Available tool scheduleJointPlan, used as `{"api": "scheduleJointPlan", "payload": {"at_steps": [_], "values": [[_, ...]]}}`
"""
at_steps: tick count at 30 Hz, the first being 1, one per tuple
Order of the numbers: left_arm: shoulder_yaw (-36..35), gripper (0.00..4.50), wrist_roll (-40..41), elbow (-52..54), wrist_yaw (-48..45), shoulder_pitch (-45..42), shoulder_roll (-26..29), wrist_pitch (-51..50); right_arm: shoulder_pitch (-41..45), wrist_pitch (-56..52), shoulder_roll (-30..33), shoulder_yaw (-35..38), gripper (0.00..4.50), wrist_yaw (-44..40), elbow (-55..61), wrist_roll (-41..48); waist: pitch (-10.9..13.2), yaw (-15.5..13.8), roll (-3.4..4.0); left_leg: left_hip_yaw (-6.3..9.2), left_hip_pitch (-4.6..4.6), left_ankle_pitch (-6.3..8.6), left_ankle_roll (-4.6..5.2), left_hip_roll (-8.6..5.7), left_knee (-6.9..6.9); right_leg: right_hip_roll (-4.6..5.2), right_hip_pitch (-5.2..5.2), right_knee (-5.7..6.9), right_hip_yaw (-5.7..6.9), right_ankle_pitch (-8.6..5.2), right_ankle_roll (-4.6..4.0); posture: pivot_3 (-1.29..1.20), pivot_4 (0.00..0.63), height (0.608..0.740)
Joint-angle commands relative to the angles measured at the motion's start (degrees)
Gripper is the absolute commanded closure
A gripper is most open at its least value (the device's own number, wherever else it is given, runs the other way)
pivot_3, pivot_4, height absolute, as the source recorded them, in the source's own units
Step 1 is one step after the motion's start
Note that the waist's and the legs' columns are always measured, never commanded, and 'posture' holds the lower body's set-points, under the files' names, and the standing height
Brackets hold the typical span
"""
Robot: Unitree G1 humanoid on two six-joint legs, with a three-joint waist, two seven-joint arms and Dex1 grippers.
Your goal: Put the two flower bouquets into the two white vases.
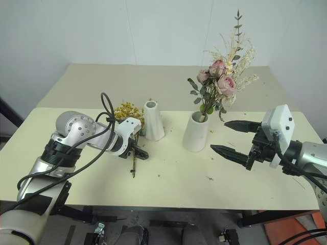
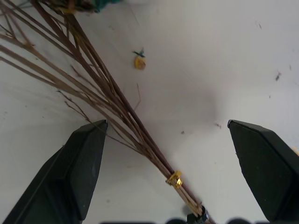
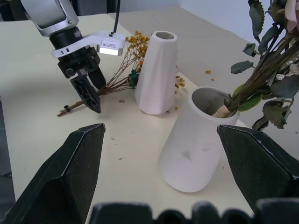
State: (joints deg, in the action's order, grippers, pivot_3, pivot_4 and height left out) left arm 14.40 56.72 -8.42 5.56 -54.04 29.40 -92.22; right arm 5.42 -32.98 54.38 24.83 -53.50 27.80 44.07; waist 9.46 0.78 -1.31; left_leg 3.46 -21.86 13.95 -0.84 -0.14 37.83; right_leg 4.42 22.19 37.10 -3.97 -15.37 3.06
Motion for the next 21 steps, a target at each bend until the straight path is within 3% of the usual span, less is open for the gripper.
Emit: {"api": "scheduleJointPlan", "payload": {"at_steps": [1, 14, 21], "values": [[-0.49, 0.4, 1.12, -2.49, 4.83, -0.39, -0.65, -0.28, -0.03, -0.75, 0.83, 1.41, 0.0, -0.52, 1.5, 1.39, -0.07, 0.0, 0.07, 0.0, 0.02, 0.0, 0.0, 0.0, 0.0, 0.0, -0.02, 0.0, 0.0, 0.0, 0.0, 0.0, 0.15, 0.74], [-2.3, 4.46, 1.7, -4.89, 11.81, -0.97, 0.11, -0.28, -0.98, -1.27, 2.28, 1.69, 0.0, -4.4, 1.01, 2.0, -0.1, 0.06, 0.1, -0.01, 0.02, 0.0, 0.0, -0.01, 0.0, -0.01, -0.03, -0.02, -0.01, 0.0, 0.0, 0.0, 0.15, 0.74], [-4.97, 4.49, -1.06, -6.0, 14.43, -1.32, 0.58, -0.28, -0.41, -0.95, 2.36, 1.05, 0.0, -5.0, 0.41, 1.53, -0.1, 0.16, 0.1, -0.01, 0.01, 0.0, 0.0, -0.01, 0.0, -0.02, -0.01, -0.03, -0.01, 0.0, 0.0, 0.0, 0.15, 0.74]]}}
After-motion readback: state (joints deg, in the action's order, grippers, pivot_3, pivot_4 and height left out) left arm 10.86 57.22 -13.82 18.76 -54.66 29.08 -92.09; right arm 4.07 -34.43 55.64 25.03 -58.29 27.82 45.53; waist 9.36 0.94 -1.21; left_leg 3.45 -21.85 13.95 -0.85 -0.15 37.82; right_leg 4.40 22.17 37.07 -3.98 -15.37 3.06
